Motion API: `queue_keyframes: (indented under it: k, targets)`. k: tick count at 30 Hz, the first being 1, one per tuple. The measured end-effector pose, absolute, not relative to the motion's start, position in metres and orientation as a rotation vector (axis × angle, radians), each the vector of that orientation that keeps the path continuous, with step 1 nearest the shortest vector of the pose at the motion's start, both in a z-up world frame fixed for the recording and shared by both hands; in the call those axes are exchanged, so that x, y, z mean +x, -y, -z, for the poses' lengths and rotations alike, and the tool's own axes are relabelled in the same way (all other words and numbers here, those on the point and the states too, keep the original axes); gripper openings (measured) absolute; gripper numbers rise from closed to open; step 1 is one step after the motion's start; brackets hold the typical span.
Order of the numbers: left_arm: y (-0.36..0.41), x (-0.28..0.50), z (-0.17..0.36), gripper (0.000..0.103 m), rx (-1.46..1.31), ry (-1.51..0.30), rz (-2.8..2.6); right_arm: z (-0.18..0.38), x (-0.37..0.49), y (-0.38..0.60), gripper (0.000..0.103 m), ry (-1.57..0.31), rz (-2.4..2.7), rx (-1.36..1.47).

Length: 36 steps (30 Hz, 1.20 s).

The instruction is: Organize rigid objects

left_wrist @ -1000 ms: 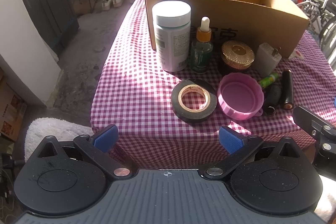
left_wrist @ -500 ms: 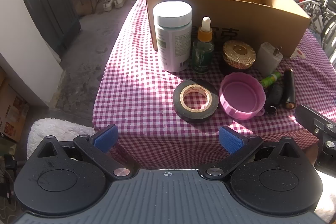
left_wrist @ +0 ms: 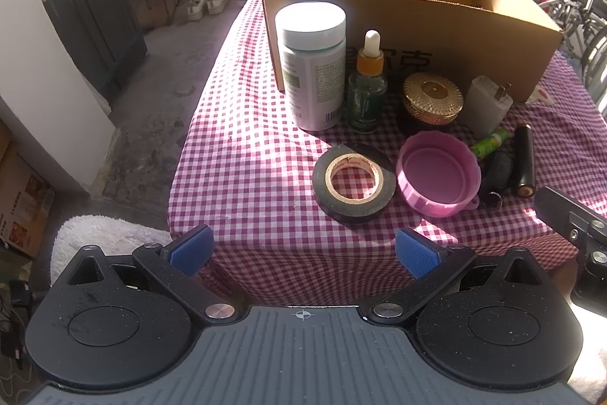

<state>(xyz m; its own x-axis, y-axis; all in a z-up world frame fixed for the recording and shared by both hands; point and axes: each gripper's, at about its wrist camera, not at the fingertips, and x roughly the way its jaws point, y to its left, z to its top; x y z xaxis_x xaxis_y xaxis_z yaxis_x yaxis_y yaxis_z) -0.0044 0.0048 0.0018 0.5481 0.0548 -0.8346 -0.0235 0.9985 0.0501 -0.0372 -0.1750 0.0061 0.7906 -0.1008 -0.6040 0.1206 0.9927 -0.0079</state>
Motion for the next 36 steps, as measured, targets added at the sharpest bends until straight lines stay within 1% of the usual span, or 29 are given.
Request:
queue_keyframes:
  k: [36]
  targets:
    - [0.0038, 0.0004, 0.0017, 0.102, 0.071, -1.017, -0.062, 0.0004, -0.033, 0.18, 0.103, -0.669, 0.113, 0.057]
